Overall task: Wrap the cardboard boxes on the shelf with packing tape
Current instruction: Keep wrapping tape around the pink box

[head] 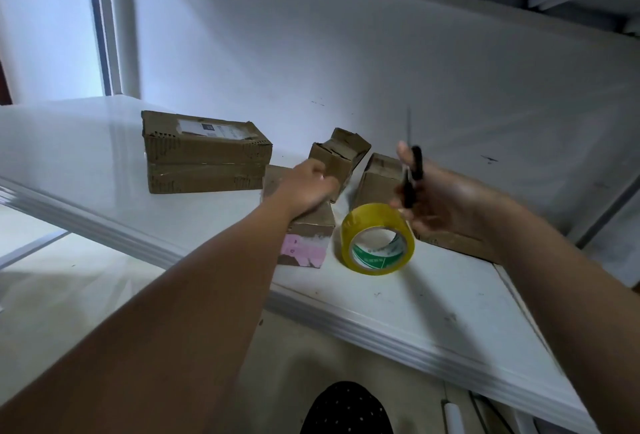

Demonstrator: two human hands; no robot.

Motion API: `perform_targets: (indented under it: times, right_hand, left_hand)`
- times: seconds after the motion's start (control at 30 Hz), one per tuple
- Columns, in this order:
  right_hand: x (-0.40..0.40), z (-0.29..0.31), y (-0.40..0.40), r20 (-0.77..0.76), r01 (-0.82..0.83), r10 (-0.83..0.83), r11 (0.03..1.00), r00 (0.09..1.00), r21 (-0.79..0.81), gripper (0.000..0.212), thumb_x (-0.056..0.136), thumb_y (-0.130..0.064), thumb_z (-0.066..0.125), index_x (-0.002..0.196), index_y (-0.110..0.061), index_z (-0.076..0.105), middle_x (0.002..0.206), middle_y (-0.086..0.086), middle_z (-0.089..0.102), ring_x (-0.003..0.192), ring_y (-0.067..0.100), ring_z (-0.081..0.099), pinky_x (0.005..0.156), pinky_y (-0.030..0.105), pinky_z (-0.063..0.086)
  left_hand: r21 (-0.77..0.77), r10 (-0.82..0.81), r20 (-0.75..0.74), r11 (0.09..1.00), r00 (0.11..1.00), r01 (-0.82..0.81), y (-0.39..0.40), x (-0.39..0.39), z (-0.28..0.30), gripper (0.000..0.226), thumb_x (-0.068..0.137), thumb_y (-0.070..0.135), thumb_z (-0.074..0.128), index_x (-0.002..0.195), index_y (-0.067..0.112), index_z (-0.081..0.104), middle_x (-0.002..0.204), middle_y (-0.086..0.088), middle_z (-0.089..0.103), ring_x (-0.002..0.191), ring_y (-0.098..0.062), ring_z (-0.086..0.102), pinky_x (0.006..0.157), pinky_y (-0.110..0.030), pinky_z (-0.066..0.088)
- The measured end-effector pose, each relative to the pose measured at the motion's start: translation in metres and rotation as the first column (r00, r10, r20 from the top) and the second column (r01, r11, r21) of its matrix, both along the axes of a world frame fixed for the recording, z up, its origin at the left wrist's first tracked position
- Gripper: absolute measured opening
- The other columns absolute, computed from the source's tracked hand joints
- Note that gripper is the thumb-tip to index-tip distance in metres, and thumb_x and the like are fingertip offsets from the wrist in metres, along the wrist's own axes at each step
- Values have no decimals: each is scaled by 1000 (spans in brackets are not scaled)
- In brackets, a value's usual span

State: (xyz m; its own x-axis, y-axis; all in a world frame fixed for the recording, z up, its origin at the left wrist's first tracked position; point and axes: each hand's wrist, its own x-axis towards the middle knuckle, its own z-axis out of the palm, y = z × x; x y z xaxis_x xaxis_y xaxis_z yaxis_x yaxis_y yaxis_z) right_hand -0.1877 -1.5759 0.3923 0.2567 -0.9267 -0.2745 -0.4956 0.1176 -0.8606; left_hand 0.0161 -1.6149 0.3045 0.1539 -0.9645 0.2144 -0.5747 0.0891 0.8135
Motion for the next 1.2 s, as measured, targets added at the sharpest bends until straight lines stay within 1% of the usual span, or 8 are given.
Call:
perform_targets:
  times: [0.13,0.23,0.37,0.6,0.7,0.9,1.03,1.2]
  right_hand:
    - [-49,-47,-22,-569,174,-316,941,759,-291,49,87,-54,57,107,-9,60,92,9,61,72,20,58,58,24,46]
    - [-77,-82,-21,-685,214,-255,966,682,-147,35,90,-40,60,101,-6,60,88,8,62,71,19,60,62,28,52]
    - [-76,-76,-31,-834,20,-307,942,458,-336,26,94,-20,50,69,-11,50,70,3,53,72,20,58,55,24,43]
    - [-1,-33,-44,-589,-203,-121,868,799,-453,50,101,-43,28,108,-10,64,115,14,62,101,29,56,85,35,46]
    - [16,-46,-50,-656,-249,-10,921,755,-300,57,101,-49,23,123,-9,57,126,17,56,109,29,53,88,35,39]
    - [8,-68,-59,-590,-252,21,916,807,-312,42,102,-41,24,84,-14,51,91,15,59,90,31,59,80,34,44]
    - [1,-74,-62,-595,-237,-4,915,804,-326,34,103,-31,21,101,-10,48,99,17,54,97,31,54,82,36,42]
    - [8,-77,-74,-664,-273,-12,906,748,-324,39,102,-34,18,92,-12,49,82,8,49,79,22,50,70,32,37]
  left_hand:
    - [73,-67,459,997,886,38,0,-10,-5,62,82,44,61,137,19,46,145,-5,42,133,-25,35,113,-43,21]
    - [120,-97,502,992,860,42,-8,-11,-4,65,82,45,60,140,19,42,150,-4,35,137,-25,30,115,-48,16]
    - [134,-96,538,991,838,28,-10,-12,-5,64,82,43,58,140,19,42,151,-5,33,138,-26,28,115,-48,16]
    - [384,-291,624,923,726,40,-7,-14,13,83,85,48,54,152,18,16,160,-5,5,146,-27,5,115,-53,11]
    - [401,-309,633,915,710,41,-7,-14,9,80,91,47,45,154,18,5,161,-4,-6,147,-25,-8,116,-55,0]
    - [361,-331,630,926,702,112,-12,5,3,67,97,43,33,153,18,7,161,-4,-3,147,-25,-6,116,-54,-2]
    - [226,-262,716,964,647,140,-9,3,20,45,99,48,31,119,15,54,141,-12,43,130,-27,37,109,-48,27]
    - [321,-408,453,904,793,282,2,-38,42,26,99,35,42,95,14,56,104,-10,60,89,-19,55,72,-27,41]
